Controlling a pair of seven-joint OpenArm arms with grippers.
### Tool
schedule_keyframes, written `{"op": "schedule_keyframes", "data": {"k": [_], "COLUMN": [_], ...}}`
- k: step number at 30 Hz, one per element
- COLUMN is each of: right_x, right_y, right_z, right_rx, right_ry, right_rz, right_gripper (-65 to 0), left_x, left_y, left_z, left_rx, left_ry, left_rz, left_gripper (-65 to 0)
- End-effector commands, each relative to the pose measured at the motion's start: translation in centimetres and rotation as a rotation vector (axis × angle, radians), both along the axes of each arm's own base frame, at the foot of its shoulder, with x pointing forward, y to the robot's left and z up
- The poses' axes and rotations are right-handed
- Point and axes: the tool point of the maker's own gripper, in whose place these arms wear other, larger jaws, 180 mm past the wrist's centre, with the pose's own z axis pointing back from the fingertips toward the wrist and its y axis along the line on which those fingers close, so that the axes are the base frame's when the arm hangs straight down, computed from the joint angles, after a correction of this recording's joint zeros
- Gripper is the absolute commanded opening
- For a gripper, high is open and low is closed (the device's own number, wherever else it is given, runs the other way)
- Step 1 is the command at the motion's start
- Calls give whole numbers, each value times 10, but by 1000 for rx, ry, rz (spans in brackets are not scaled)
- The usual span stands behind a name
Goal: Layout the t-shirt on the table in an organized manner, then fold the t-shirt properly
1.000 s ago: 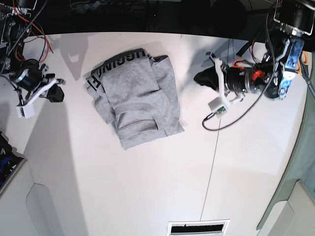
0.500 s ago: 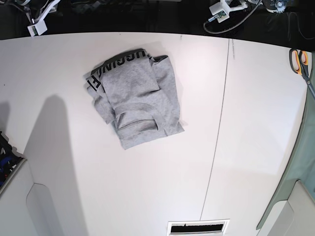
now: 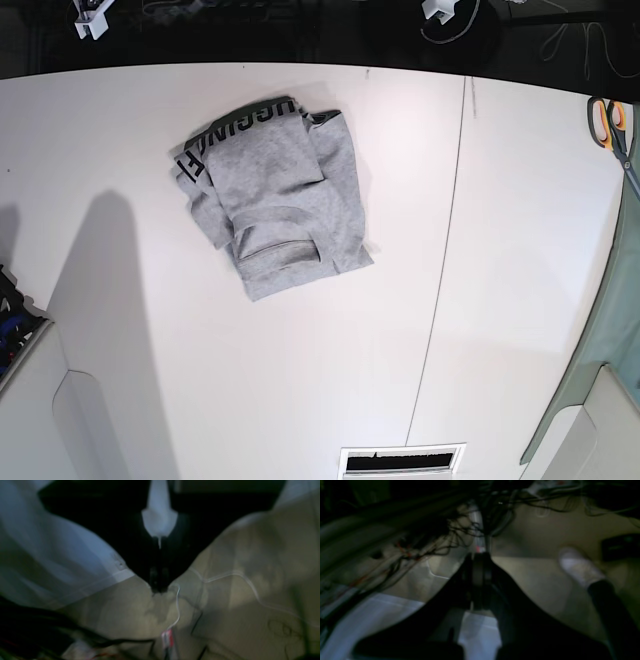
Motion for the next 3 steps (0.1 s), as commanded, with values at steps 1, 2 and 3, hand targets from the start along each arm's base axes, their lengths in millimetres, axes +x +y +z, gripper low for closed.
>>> {"op": "schedule_keyframes", "data": {"k": [1,2,3], "right_x": [4,10,16], "right_y": [-2,3,9], "right_z": [-5,-11,-16], "right_rx": [4,22,39], "right_ry": [11,21,28], "right_rz": [-5,-15,-19], "right_gripper": [-650,-650,-650], "left_x": [-3,-1,1], "left_y": [1,2,3], "left_z": [-5,-11,-17], "left_rx": [10,23,39], "left_ry": [17,21,26], "left_rz": [10,18,25], "left_gripper": [-650,-650,-650]}}
